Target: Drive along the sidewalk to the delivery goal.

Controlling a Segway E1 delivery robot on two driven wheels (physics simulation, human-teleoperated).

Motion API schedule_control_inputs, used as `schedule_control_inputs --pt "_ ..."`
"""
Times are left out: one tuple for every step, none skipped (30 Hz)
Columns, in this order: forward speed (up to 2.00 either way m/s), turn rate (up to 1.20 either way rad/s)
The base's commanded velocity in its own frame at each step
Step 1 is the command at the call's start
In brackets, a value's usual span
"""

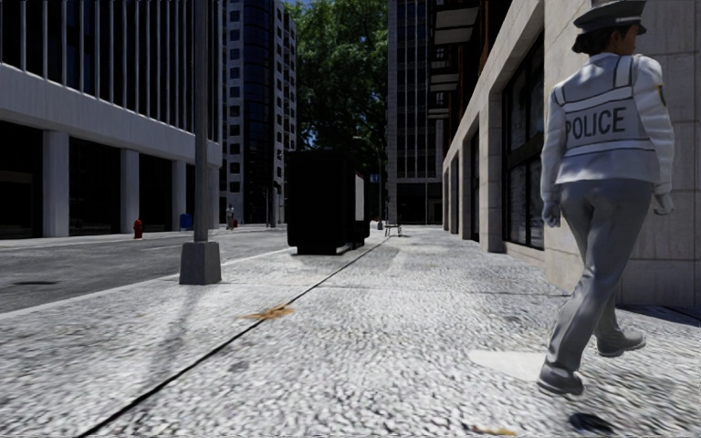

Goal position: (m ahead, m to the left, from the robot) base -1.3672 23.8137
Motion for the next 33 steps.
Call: schedule_control_inputs --pt "1.80 0.00" --pt "1.80 0.00" --pt "1.80 0.00" --pt "2.00 0.00" --pt "2.00 0.00" --pt "2.00 0.00" --pt "2.00 0.00" --pt "2.00 0.00" --pt "2.00 0.00" --pt "2.00 -0.01" --pt "2.00 -0.08" --pt "2.00 -0.10" --pt "2.00 -0.11" --pt "2.00 -0.13" --pt "2.00 -0.21" --pt "2.00 -0.26" --pt "2.00 -0.27" --pt "2.00 -0.28" --pt "2.00 -0.28" --pt "2.00 -0.28" --pt "2.00 -0.28" --pt "2.00 -0.28" --pt "2.00 -0.28" --pt "2.00 -0.28" --pt "2.00 -0.28" --pt "2.00 -0.28" --pt "2.00 -0.28" --pt "2.00 -0.28" --pt "2.00 -0.28" --pt "2.00 -0.28" --pt "2.00 -0.28" --pt "2.00 -0.28" --pt "2.00 -0.28"
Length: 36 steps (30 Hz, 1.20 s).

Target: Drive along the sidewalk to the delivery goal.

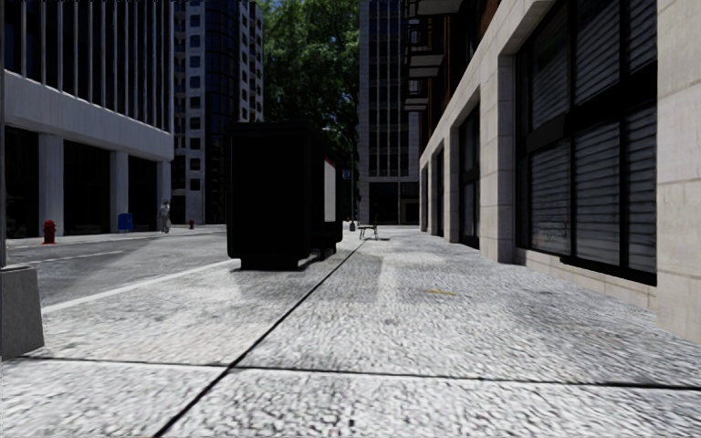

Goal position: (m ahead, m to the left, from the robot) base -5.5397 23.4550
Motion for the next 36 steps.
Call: schedule_control_inputs --pt "2.00 -0.28" --pt "2.00 -0.28" --pt "2.00 -0.28" --pt "2.00 -0.28" --pt "2.00 -0.28" --pt "2.00 -0.28" --pt "2.00 -0.28" --pt "2.00 -0.28" --pt "2.00 -0.28" --pt "2.00 -0.28" --pt "2.00 -0.28" --pt "2.00 -0.28" --pt "2.00 -0.28" --pt "2.00 -0.28" --pt "2.00 -0.28" --pt "2.00 -0.28" --pt "2.00 -0.28" --pt "2.00 -0.28" --pt "2.00 -0.28" --pt "2.00 -0.28" --pt "2.00 -0.28" --pt "2.00 -0.28" --pt "2.00 -0.28" --pt "2.00 -0.28" --pt "2.00 -0.28" --pt "2.00 -0.28" --pt "2.00 -0.28" --pt "2.00 -0.28" --pt "2.00 -0.28" --pt "2.00 -0.28" --pt "2.00 -0.28" --pt "2.00 -0.28" --pt "2.00 -0.28" --pt "2.00 -0.26" --pt "2.00 -0.21" --pt "2.00 -0.04"
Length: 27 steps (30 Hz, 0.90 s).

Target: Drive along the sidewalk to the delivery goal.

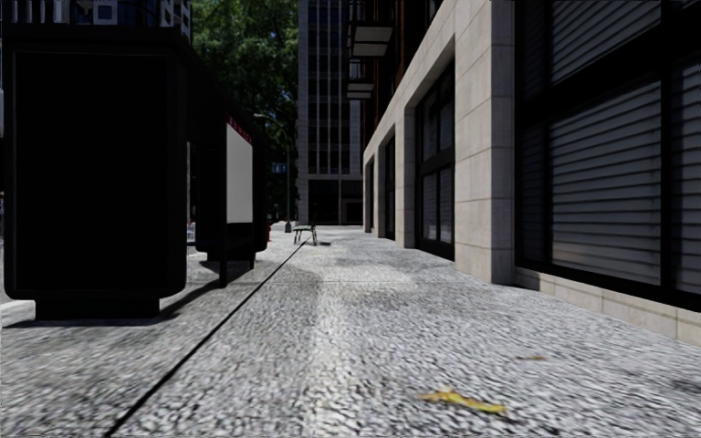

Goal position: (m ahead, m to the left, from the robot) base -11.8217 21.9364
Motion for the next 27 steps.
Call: schedule_control_inputs --pt "2.00 0.00" --pt "2.00 0.00" --pt "2.00 0.00" --pt "2.00 0.00" --pt "2.00 0.00" --pt "2.00 0.00" --pt "2.00 0.00" --pt "2.00 0.00" --pt "2.00 0.00" --pt "2.00 0.00" --pt "2.00 0.00" --pt "2.00 0.00" --pt "2.00 0.00" --pt "2.00 0.00" --pt "2.00 0.00" --pt "2.00 0.00" --pt "2.00 0.00" --pt "2.00 0.00" --pt "2.00 0.00" --pt "2.00 0.00" --pt "2.00 0.00" --pt "2.00 0.00" --pt "2.00 0.00" --pt "2.00 0.00" --pt "2.00 0.00" --pt "2.00 0.00" --pt "2.00 0.00"
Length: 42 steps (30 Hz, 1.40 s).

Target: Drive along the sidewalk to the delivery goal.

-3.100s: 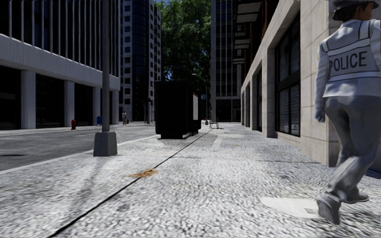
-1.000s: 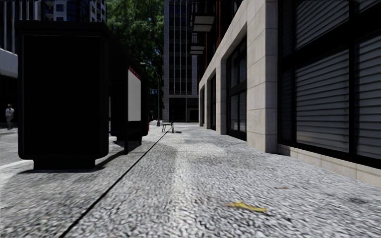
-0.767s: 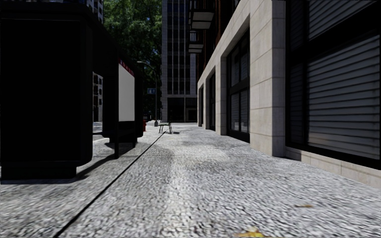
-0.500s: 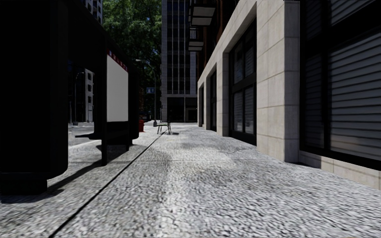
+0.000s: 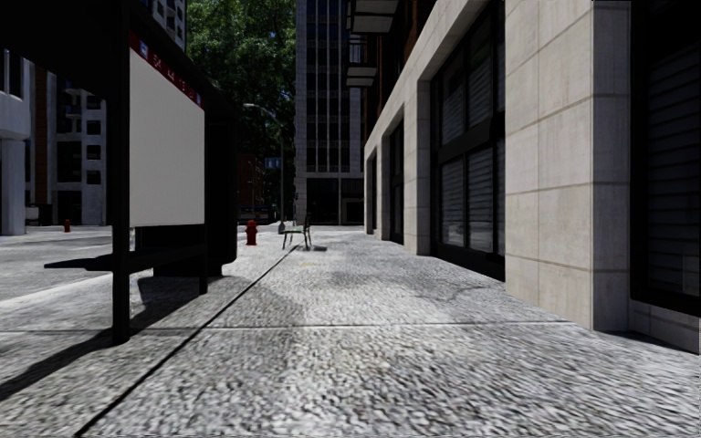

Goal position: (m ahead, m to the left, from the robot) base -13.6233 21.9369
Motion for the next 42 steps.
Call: schedule_control_inputs --pt "2.00 0.00" --pt "2.00 0.00" --pt "2.00 0.00" --pt "2.00 0.00" --pt "2.00 0.00" --pt "2.00 0.00" --pt "2.00 0.00" --pt "2.00 0.00" --pt "2.00 0.00" --pt "2.00 0.00" --pt "2.00 0.00" --pt "2.00 0.00" --pt "2.00 0.00" --pt "2.00 0.00" --pt "2.00 0.00" --pt "2.00 0.00" --pt "2.00 0.00" --pt "2.00 0.00" --pt "2.00 0.00" --pt "2.00 0.00" --pt "2.00 0.00" --pt "2.00 0.00" --pt "2.00 0.00" --pt "2.00 0.00" --pt "2.00 0.00" --pt "2.00 0.00" --pt "2.00 0.00" --pt "2.00 0.00" --pt "2.00 0.00" --pt "2.00 0.00" --pt "2.00 0.00" --pt "2.00 0.00" --pt "2.00 0.00" --pt "2.00 0.00" --pt "2.00 0.00" --pt "2.00 0.00" --pt "2.00 0.00" --pt "2.00 0.00" --pt "2.00 0.00" --pt "2.00 0.00" --pt "2.00 0.00" --pt "2.00 0.00"
